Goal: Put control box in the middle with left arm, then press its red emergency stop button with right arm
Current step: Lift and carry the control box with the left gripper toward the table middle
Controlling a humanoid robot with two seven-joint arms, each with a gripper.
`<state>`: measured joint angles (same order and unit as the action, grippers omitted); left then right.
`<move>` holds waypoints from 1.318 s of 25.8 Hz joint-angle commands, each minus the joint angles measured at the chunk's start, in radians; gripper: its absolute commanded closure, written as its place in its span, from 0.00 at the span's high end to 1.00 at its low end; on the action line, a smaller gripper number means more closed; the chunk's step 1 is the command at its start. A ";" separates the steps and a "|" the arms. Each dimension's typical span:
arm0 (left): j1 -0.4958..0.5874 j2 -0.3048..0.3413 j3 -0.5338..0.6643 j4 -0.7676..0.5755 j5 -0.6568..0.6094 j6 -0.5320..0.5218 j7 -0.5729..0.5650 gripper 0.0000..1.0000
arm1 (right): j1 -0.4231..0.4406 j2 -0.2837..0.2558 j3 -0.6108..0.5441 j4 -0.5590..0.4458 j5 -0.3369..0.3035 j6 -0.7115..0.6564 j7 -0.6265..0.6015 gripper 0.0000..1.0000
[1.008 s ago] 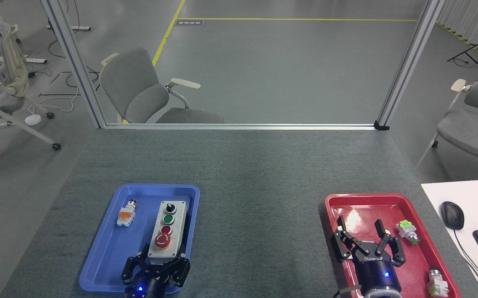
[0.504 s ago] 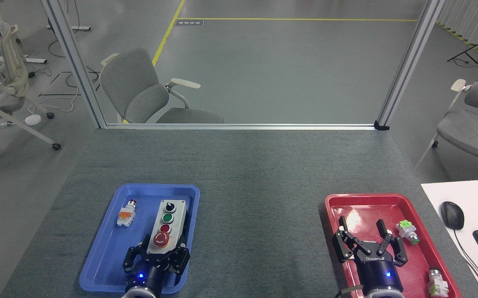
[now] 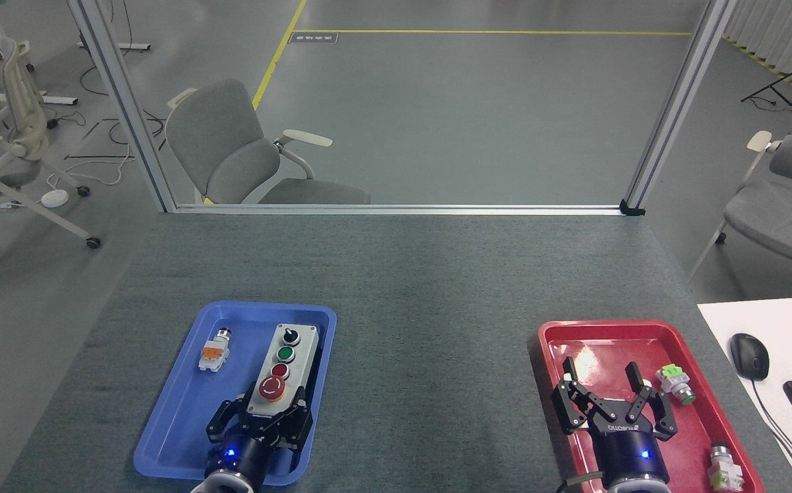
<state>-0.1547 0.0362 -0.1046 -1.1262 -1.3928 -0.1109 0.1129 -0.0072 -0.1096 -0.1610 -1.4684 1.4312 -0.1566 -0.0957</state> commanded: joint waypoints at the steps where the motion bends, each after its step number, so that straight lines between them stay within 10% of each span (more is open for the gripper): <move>1: -0.017 0.002 0.008 -0.009 0.009 -0.024 0.002 0.00 | 0.000 -0.001 0.000 0.000 0.000 0.000 -0.001 0.98; 13: -0.003 0.067 -0.012 -0.254 0.090 -0.033 -0.045 0.00 | 0.003 0.008 0.032 0.013 -0.061 -0.001 -0.007 0.98; 19: -0.026 0.047 -0.190 -0.287 0.081 -0.024 -0.136 0.00 | 0.000 0.011 0.046 0.016 0.029 0.014 -0.004 0.98; 34: -0.128 -0.171 -0.418 0.051 -0.083 0.042 -0.137 0.00 | 0.004 0.001 0.046 0.016 0.031 0.032 -0.004 0.98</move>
<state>-0.2538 -0.1180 -0.4886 -1.1495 -1.4666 -0.0846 -0.0351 -0.0048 -0.1080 -0.1168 -1.4527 1.4625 -0.1198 -0.0996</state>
